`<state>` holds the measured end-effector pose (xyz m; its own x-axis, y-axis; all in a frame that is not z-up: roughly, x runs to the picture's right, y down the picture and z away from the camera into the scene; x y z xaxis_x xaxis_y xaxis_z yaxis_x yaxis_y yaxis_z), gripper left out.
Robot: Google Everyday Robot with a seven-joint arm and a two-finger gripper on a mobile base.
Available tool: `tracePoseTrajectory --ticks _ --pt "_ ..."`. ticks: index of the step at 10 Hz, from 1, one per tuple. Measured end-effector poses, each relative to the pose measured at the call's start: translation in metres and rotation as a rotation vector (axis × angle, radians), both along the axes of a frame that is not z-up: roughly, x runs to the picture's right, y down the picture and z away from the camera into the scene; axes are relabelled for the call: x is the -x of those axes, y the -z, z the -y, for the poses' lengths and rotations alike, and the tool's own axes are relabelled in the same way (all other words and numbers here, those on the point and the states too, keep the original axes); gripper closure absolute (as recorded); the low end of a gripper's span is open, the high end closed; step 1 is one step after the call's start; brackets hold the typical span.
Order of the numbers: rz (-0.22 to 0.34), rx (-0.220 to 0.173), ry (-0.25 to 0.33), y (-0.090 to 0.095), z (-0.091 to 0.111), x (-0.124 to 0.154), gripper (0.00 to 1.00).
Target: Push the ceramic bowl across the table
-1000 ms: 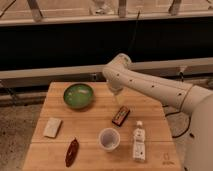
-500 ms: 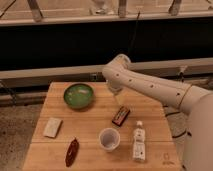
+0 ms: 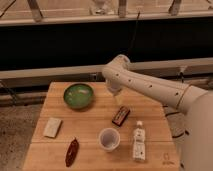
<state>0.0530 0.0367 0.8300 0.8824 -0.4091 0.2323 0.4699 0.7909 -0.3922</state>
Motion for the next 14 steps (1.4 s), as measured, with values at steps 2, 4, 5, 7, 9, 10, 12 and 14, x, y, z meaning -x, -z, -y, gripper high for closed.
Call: tracePoseTrajectory --ticks 2,4,5,7,9,10,12,14 --pt "0.004 0.003 0.004 -0.002 -0.001 0.000 0.20" --pt "0.009 0.006 0.009 -0.004 -0.002 0.001 0.20" --pt "0.011 0.008 0.012 -0.005 -0.003 0.002 0.20" --pt "0.014 0.010 0.016 -0.007 -0.004 0.002 0.20" --pt "0.018 0.014 0.020 -0.009 -0.005 0.003 0.20" --pt "0.021 0.016 0.024 -0.011 -0.005 0.004 0.20" --pt "0.025 0.020 0.029 -0.014 -0.007 0.005 0.20" --pt "0.027 0.021 0.033 -0.015 -0.007 0.005 0.20"
